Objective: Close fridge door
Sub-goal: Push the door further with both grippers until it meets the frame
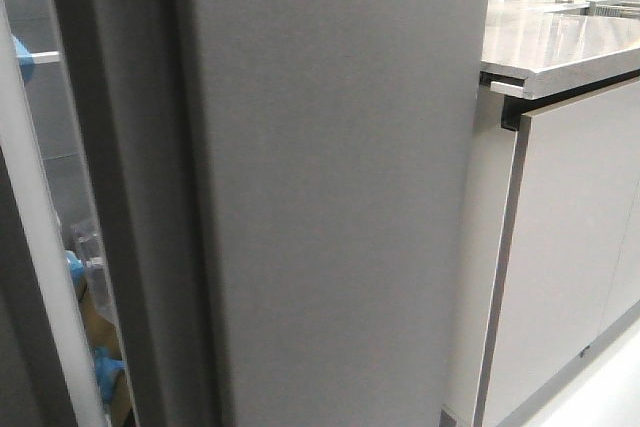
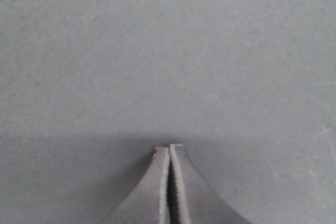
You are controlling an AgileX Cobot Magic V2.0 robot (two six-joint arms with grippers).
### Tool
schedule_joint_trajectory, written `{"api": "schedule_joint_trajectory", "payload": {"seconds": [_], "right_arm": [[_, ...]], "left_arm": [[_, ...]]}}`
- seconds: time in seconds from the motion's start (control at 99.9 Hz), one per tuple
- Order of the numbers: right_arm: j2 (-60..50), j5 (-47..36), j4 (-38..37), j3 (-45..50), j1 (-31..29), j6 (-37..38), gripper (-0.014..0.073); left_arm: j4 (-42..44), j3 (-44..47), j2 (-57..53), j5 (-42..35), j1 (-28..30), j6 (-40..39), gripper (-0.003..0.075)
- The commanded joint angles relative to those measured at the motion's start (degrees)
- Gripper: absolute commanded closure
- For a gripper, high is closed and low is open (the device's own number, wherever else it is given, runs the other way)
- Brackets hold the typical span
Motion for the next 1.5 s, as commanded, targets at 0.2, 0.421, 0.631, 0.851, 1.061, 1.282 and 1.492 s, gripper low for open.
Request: {"api": "schedule_joint_trajectory", "payload": {"seconds": [0.2, 0.421, 0.631, 0.851, 1.061, 1.282, 1.492], "right_arm": [[3.45, -6.30, 0.11, -6.17, 0.12, -0.10, 0.0670], [8.40, -6.89, 0.11, -10.37, 0.12, -0.10, 0.0670], [13.13, -7.75, 0.11, -13.75, 0.12, -0.10, 0.0670], [16.99, -8.96, 0.11, -16.07, 0.12, -0.10, 0.0670], [19.37, -10.44, 0.11, -17.56, 0.12, -0.10, 0.0670], [20.67, -12.20, 0.11, -17.56, 0.12, -0.10, 0.0670], [21.26, -13.28, 0.11, -17.56, -0.21, -0.10, 0.0670]], "left_arm": [[-0.09, 1.60, 1.09, -4.40, -0.27, -0.20, 0.0741], [-0.09, 1.60, 1.09, -4.40, -0.27, -0.20, 0.0741], [-0.09, 1.60, 1.09, -4.40, -0.27, -0.20, 0.0741], [-0.09, 1.60, 1.09, -4.40, -0.27, -0.20, 0.0741], [-0.09, 1.60, 1.09, -4.40, -0.27, -0.20, 0.0741], [-0.09, 1.60, 1.09, -4.40, -0.27, -0.20, 0.0741], [-0.09, 1.60, 1.09, -4.40, -0.27, -0.20, 0.0741]]}}
